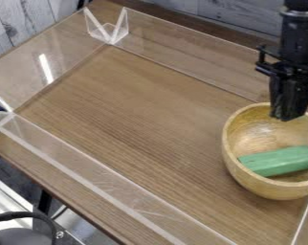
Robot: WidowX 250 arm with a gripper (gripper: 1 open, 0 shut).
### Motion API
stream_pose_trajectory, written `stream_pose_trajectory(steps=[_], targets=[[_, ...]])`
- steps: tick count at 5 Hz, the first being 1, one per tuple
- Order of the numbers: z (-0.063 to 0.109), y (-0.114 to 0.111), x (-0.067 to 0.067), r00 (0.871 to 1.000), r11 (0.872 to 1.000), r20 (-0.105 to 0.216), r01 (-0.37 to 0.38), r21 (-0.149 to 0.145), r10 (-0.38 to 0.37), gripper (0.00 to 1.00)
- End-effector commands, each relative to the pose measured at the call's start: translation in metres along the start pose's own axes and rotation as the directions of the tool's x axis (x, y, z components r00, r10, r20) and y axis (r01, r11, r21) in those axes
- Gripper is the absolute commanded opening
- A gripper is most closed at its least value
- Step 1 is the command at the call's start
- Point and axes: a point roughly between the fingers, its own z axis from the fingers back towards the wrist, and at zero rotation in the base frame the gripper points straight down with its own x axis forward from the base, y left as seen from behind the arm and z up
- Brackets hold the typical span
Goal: Remove the green block from inside the brown bowl and put it on the table
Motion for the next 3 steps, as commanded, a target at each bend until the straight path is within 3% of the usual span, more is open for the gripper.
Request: stream_pose_trajectory(steps=[1,2,3], targets=[[0.002,-0.007,0.018,0.998,0.999,0.040,0.053,0.008,-0.054,0.00],[-0.021,-0.009,0.029,0.996,0.997,0.012,0.083,0.002,-0.083,0.00],[-0.036,-0.001,0.042,0.993,0.994,-0.051,0.104,-0.043,-0.106,0.00]])
